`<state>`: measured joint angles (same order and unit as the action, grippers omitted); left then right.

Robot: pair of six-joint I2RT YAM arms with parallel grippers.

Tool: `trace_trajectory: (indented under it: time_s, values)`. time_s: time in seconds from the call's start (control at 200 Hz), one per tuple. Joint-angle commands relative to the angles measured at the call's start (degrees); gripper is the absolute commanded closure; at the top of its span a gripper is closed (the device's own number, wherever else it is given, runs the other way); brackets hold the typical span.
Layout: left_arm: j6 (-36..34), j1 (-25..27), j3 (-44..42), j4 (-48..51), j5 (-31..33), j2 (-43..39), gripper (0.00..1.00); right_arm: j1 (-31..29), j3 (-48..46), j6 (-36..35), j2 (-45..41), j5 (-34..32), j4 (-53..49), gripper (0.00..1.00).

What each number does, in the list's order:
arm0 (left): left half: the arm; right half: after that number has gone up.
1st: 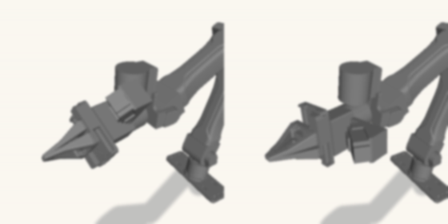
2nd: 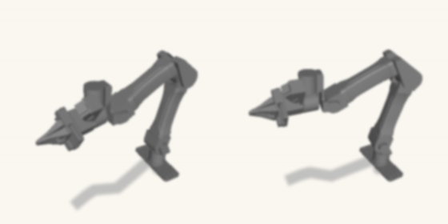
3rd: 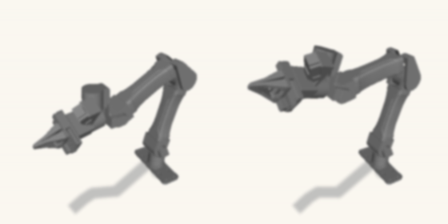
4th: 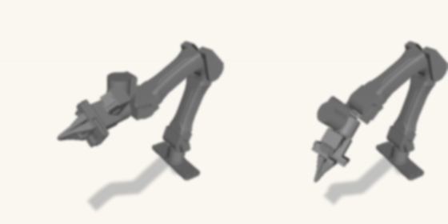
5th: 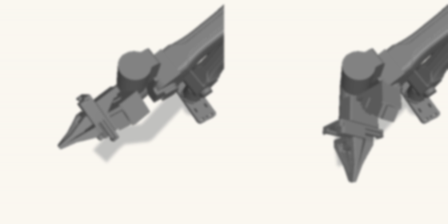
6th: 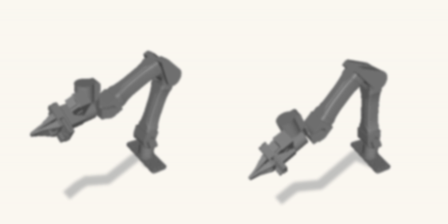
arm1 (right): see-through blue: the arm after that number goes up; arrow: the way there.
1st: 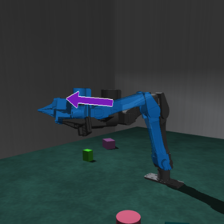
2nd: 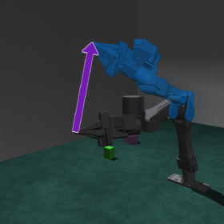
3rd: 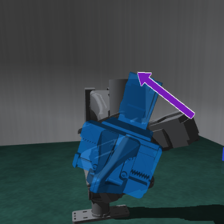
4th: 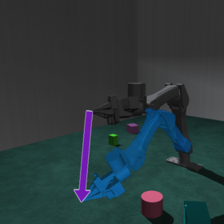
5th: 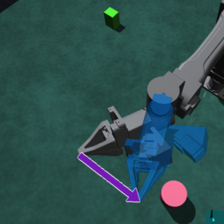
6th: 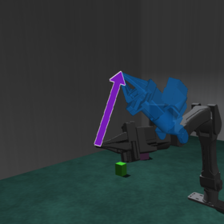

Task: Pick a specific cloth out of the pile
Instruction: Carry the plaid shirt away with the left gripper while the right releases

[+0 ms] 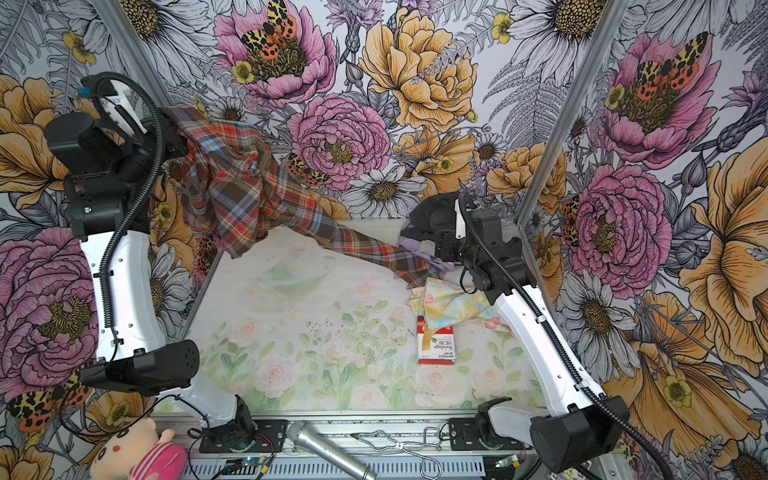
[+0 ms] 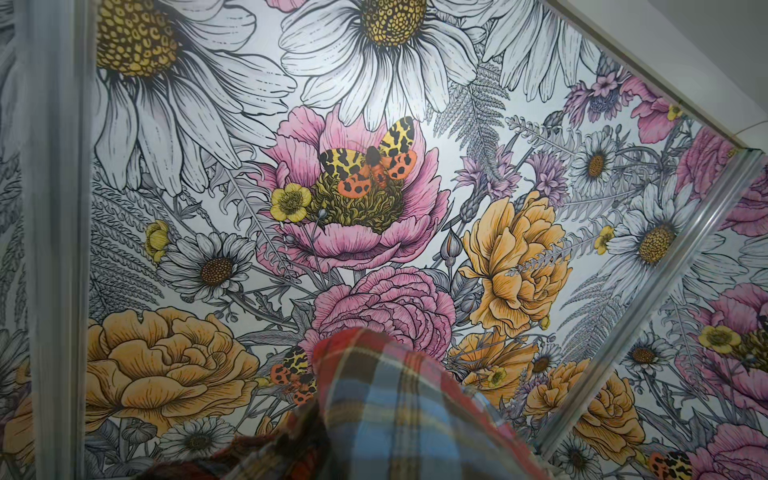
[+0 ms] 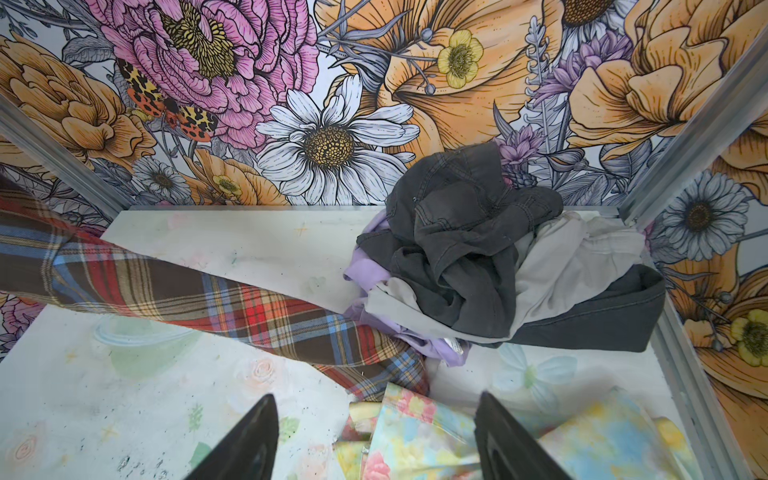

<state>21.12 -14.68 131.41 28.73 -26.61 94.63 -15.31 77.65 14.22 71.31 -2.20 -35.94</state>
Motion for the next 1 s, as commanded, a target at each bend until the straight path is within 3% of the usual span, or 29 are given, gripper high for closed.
trace_trajectory:
  time_s: [0.0,0.37,0.67,0.815,0.99]
  values:
    - [1.56,-1.73,-0.82,-2.61,2.98,-3.04,1.0,-1.02,0.66,-0.9,0.86,-1.81,0.17,0.23]
    - [-0.35,-6.44,-0.61,1.55,5.98,-3.85,1.0,-3.9,1.64,-1.39,3.08,-2.72,0.17,0.11]
    - [-0.59,-7.38,0.07,2.18,6.3,-3.0,1.0,-6.99,2.95,-1.22,5.33,-4.21,0.26,0.09]
    - [-1.79,-4.54,-0.38,2.21,7.05,-2.27,1.0,-7.36,2.55,-1.22,5.27,-5.02,0.27,0.08]
    - [-5.3,3.74,-3.77,2.21,10.68,-0.95,1.0,-7.37,1.38,-1.2,5.0,-5.61,0.26,0.08]
